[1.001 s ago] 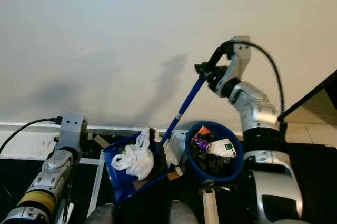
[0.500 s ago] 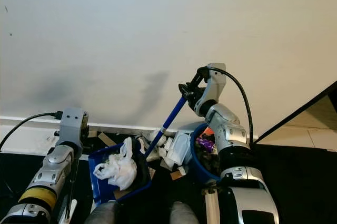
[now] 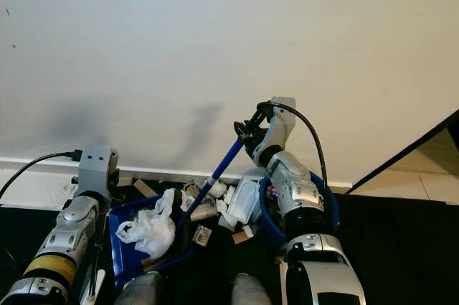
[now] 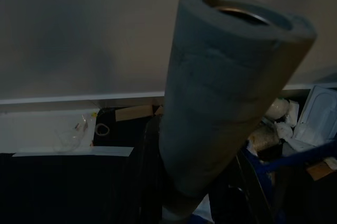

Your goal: Sweep floor

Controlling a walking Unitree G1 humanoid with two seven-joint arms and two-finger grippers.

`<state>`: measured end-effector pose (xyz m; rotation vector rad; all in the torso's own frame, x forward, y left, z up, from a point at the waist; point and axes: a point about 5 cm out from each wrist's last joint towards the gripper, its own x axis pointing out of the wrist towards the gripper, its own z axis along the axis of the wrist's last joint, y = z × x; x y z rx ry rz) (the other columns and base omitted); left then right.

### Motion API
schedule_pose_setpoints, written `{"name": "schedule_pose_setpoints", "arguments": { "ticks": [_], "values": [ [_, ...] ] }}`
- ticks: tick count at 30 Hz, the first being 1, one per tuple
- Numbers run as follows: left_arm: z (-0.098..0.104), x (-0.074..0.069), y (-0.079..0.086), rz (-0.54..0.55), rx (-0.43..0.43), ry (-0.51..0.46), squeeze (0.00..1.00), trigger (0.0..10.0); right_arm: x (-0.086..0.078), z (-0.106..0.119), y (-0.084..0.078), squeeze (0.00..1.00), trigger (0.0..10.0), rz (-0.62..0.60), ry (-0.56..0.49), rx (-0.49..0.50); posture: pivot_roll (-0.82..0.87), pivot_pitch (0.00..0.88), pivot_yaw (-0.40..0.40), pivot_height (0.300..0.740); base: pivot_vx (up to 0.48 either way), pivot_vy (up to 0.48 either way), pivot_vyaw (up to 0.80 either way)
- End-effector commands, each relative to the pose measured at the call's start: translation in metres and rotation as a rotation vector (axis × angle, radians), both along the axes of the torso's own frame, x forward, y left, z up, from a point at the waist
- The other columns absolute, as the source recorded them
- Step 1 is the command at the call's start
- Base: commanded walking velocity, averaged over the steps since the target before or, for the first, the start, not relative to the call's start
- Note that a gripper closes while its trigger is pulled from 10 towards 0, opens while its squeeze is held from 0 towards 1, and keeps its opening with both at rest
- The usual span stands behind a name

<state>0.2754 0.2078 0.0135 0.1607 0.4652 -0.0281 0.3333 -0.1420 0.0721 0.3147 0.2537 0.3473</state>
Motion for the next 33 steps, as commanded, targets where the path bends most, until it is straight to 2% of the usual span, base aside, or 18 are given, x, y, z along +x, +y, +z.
{"name": "schedule_pose_setpoints", "arguments": {
  "ticks": [1, 11, 25, 33],
  "values": [
    [-0.014, -0.011, -0.011, 0.023, -0.101, 0.059, 0.00, 10.0, -0.005, -0.009, -0.002, 0.00, 10.0, -0.018, 0.028, 0.000, 0.11, 0.044, -0.085, 0.740, -0.428, 0.000, 0.00],
    [-0.016, -0.013, -0.011, 0.016, -0.103, 0.069, 0.00, 10.0, -0.011, -0.018, -0.001, 0.00, 10.0, -0.018, 0.049, -0.011, 0.10, 0.036, -0.079, 0.740, -0.432, 0.000, 0.00],
    [-0.015, -0.014, -0.013, 0.011, -0.105, 0.073, 0.00, 10.0, -0.011, -0.019, -0.003, 0.00, 10.0, -0.018, 0.050, -0.028, 0.10, 0.031, -0.081, 0.740, -0.427, 0.000, 0.00],
    [-0.015, -0.012, -0.012, 0.020, -0.097, 0.088, 0.00, 10.0, -0.010, -0.018, -0.008, 0.00, 10.0, -0.030, 0.045, -0.039, 0.09, 0.033, -0.080, 0.740, 0.000, 0.000, 0.00]
  ]
}}
